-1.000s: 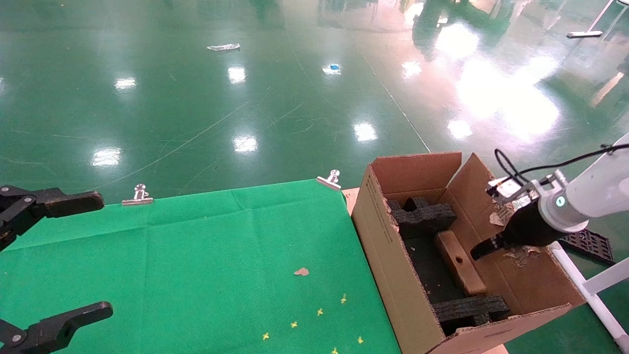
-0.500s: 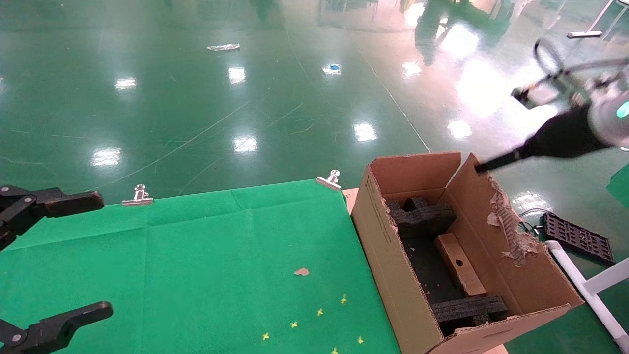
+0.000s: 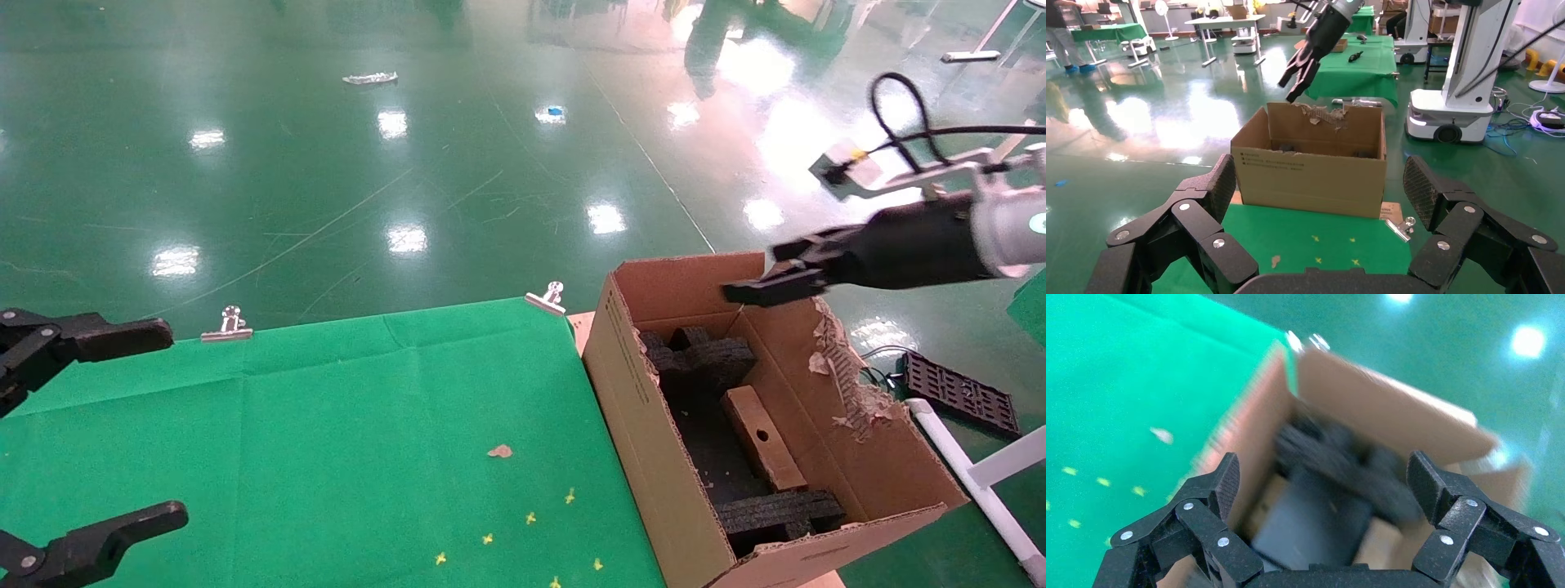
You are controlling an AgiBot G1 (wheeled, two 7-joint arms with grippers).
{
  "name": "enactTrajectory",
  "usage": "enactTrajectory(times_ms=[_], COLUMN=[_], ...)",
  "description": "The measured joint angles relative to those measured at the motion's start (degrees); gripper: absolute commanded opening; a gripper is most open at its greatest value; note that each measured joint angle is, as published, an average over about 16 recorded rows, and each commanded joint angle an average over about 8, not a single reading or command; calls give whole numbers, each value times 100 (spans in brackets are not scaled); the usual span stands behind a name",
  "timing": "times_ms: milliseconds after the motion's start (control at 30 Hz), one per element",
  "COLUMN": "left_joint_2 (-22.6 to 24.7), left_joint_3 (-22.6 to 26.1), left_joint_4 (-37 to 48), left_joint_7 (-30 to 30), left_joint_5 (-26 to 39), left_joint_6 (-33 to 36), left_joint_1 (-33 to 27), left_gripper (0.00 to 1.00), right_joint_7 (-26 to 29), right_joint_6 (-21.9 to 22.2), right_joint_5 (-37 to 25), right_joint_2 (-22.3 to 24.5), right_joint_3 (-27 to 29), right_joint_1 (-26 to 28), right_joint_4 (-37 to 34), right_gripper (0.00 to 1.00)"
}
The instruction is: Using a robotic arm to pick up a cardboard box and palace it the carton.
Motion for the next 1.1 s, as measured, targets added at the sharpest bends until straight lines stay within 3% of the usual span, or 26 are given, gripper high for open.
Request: enactTrajectory(times_ms=[1100], left_joint_2=[-2], left_joint_3=[8], left_joint_4=[2], left_joint_7=[4], left_joint_5=[-5], left_joint_6=[-2], left_joint_1=[-3], left_gripper=[100], right_joint_7=[-1286], right_joint_6=[-922], right_joint_5=[1328], right_joint_2=[-290], right_joint_3=[4260], right_joint_1=[-3490], right_joint_4=[2397], right_gripper=[100])
